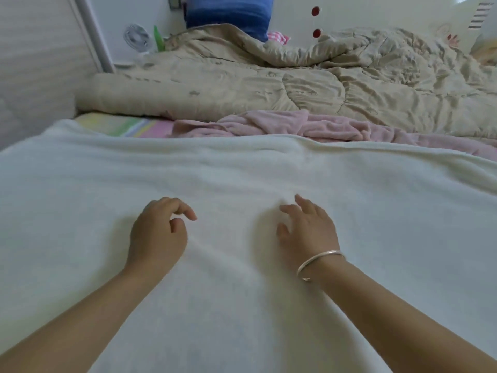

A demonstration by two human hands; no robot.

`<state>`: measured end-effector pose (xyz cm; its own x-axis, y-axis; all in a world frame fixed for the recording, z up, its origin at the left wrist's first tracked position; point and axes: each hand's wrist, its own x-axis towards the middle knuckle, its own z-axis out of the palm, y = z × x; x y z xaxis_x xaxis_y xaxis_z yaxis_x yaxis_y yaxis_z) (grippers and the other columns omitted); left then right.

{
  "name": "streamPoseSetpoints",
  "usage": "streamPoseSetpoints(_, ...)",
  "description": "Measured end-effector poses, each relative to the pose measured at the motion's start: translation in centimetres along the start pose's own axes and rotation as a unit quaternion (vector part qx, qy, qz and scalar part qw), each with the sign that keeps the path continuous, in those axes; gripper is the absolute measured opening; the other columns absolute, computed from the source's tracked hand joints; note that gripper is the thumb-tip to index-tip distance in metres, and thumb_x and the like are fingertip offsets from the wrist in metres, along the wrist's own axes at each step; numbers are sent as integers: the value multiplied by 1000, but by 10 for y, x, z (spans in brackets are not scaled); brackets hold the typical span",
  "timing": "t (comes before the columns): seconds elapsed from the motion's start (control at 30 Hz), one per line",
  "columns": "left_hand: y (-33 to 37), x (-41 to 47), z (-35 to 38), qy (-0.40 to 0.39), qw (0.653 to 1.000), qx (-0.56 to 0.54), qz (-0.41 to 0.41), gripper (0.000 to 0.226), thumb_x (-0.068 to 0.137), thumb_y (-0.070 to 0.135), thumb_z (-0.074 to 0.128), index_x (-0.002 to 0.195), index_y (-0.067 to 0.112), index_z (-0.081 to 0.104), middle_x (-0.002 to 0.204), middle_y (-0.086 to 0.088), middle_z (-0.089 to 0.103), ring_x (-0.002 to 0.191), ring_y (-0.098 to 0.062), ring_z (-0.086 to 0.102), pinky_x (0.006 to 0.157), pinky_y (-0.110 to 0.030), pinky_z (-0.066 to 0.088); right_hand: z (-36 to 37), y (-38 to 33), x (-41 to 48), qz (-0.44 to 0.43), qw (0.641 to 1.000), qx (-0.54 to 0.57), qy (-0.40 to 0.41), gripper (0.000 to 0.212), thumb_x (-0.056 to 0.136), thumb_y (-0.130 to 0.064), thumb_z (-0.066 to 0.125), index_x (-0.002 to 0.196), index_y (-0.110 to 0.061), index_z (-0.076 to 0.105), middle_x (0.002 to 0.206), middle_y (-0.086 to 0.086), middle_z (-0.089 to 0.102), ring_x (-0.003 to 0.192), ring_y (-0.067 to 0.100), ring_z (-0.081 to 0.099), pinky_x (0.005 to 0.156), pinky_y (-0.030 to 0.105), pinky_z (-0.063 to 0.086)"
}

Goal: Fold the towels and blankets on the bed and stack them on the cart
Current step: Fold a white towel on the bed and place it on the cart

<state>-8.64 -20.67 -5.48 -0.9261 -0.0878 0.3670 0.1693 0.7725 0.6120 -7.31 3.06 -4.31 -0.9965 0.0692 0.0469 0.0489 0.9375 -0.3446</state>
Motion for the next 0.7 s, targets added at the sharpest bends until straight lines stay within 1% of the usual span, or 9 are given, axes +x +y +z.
streamPoseSetpoints(0.07, -62, -16, -59, 35, 995, 74, -50, 40, 77, -10, 47, 73, 27, 63, 83, 9, 63, 94, -20, 54, 71, -35, 42, 22, -60, -18, -57, 998, 33, 1, 47, 94, -29, 46, 140, -29, 40, 157, -3, 21, 141, 19, 27, 113, 30, 24)
streamPoseSetpoints(0.13, -131, -31, -132, 77, 977, 179, -88, 34, 77, -6, 54, 76, 26, 65, 85, 2, 67, 98, -28, 53, 78, -40, 44, 46, -132, -36, -108, 991, 79, 12, 46, 91, -23, 48, 137, -30, 42, 151, -7, 29, 131, 16, 40, 95, 26, 36)
streamPoseSetpoints(0.2, -194, -40, -188, 102, 955, 243, -137, 28, 80, -2, 55, 81, 24, 66, 92, -5, 69, 100, -34, 53, 84, -45, 44, 68, -191, -46, -158, 981, 113, 18, 45, 90, -19, 48, 133, -29, 46, 143, -9, 36, 124, 15, 45, 84, 25, 39)
streamPoseSetpoints(0.33, -293, -63, -275, 133, 924, 293, -208, 23, 84, 3, 53, 87, 22, 66, 95, -8, 66, 90, -33, 55, 82, -45, 46, 112, -301, -62, -241, 958, 154, -15, 43, 91, -20, 49, 133, -28, 47, 140, -8, 41, 128, 15, 39, 97, 27, 40)
streamPoseSetpoints(0.4, -330, -77, -295, 150, 908, 330, -212, 20, 84, 5, 53, 86, 21, 66, 92, -9, 66, 88, -33, 54, 82, -44, 44, 130, -344, -73, -260, 951, 164, -40, 42, 92, -24, 48, 134, -28, 46, 140, -7, 42, 130, 15, 36, 101, 28, 37)
streamPoseSetpoints(0.47, -352, -93, -294, 186, 902, 330, -208, 15, 83, 5, 55, 86, 17, 64, 91, -10, 65, 88, -34, 53, 82, -44, 40, 152, -379, -90, -275, 948, 145, -67, 43, 93, -27, 47, 136, -28, 45, 142, -6, 41, 132, 17, 33, 106, 30, 32)
streamPoseSetpoints(0.57, -364, -102, -282, 217, 911, 301, -182, 13, 81, 5, 56, 86, 15, 63, 89, -9, 63, 88, -34, 54, 81, -43, 41, 178, -400, -114, -271, 960, 43, -61, 44, 95, -35, 42, 139, -29, 41, 146, -8, 37, 139, 18, 23, 117, 36, 13)
streamPoseSetpoints(0.63, -363, -97, -283, 239, 927, 221, -188, 17, 81, 5, 54, 87, 18, 65, 92, -6, 65, 91, -31, 54, 81, -41, 43, 183, -403, -121, -255, 967, 3, -28, 44, 96, -34, 38, 140, -29, 39, 147, -9, 33, 142, 18, 17, 119, 38, 5)
streamPoseSetpoints(0.7, -362, -97, -295, 240, 935, 120, -233, 24, 83, 2, 50, 89, 20, 65, 97, -4, 66, 94, -28, 57, 81, -38, 47, 187, -408, -132, -244, 969, -27, -10, 42, 96, -31, 39, 139, -27, 41, 148, -6, 33, 142, 21, 19, 117, 39, 7)
